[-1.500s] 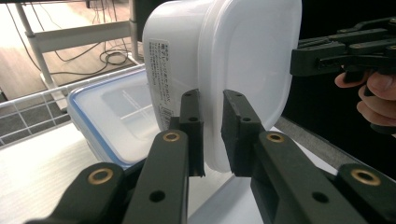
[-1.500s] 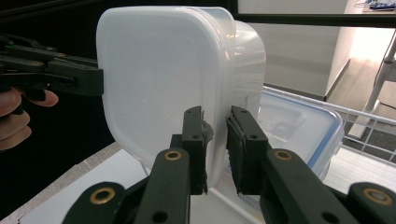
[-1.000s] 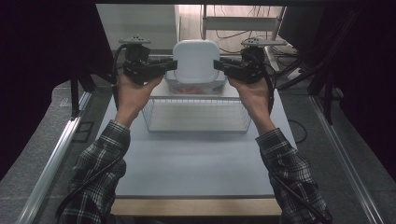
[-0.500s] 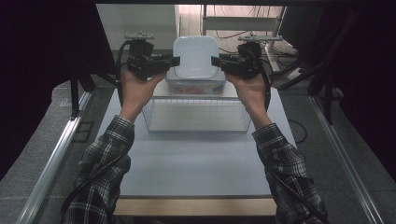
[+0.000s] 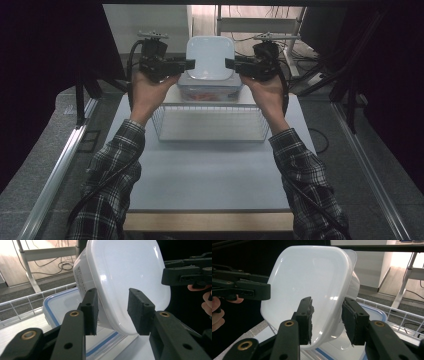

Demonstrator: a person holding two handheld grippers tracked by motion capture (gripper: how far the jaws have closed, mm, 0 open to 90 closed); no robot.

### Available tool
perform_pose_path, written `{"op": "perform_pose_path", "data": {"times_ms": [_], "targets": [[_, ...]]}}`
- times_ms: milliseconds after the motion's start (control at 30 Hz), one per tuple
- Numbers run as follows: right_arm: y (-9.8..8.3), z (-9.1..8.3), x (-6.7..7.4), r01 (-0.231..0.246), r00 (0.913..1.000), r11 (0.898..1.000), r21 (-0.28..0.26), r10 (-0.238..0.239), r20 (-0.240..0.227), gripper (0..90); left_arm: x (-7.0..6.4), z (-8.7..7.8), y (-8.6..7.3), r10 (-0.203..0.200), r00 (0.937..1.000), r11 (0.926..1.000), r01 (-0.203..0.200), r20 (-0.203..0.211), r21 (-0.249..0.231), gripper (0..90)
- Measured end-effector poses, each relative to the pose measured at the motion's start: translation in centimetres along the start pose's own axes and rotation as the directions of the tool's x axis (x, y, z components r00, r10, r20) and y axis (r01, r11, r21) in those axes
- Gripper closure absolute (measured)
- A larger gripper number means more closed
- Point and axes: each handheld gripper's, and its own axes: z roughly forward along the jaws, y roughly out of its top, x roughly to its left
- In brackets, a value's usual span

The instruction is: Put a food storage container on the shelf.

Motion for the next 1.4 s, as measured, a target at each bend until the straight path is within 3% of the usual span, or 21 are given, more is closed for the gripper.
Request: {"op": "perform_pose_path", "data": {"times_ms": [167, 333, 433, 700, 1033, 1167, 1400], "targets": [[0.1, 0.4, 0.0, 0.022, 0.9991, 1.0, 0.019, -0.022, 0.037, 56.0, 0.4, 0.2, 0.1, -0.035, 0.9992, 0.9994, 0.035, 0.019, 0.001, 56.8], [0.1, 0.8, -0.1, 0.005, 0.9996, 1.0, 0.014, -0.006, 0.027, 55.8, 0.9, 0.5, 0.3, -0.057, 0.9979, 0.9984, 0.056, 0.03, 0.008, 54.9], [0.2, 0.9, -0.1, 0.0, 0.9998, 1.0, 0.01, 0.0, 0.022, 54.9, 0.8, 0.5, 0.6, -0.035, 0.9986, 0.9994, 0.035, -0.038, -0.001, 53.0], [0.6, 1.3, 0.0, 0.004, 0.9987, 1.0, 0.013, -0.004, 0.05, 54.5, 1.0, 1.0, 1.2, -0.038, 0.997, 0.9993, 0.038, -0.067, 0.001, 53.1], [0.7, 1.3, -0.3, -0.008, 0.9989, 1.0, 0.002, 0.007, 0.047, 54.5, 1.1, 0.9, 1.3, -0.028, 0.9985, 0.9996, 0.028, -0.047, 0.002, 54.5], [0.8, 1.1, -0.5, -0.026, 0.9989, 1.0, -0.005, 0.027, 0.039, 54.2, 1.3, 0.9, 1.4, -0.024, 0.9981, 0.9997, 0.024, -0.058, -0.003, 53.2], [0.7, 1.0, -0.5, -0.012, 0.9992, 1.0, -0.003, 0.012, 0.038, 52.9, 1.2, 0.6, 1.5, -0.016, 0.9978, 0.9995, 0.014, -0.064, -0.028, 50.9]]}}
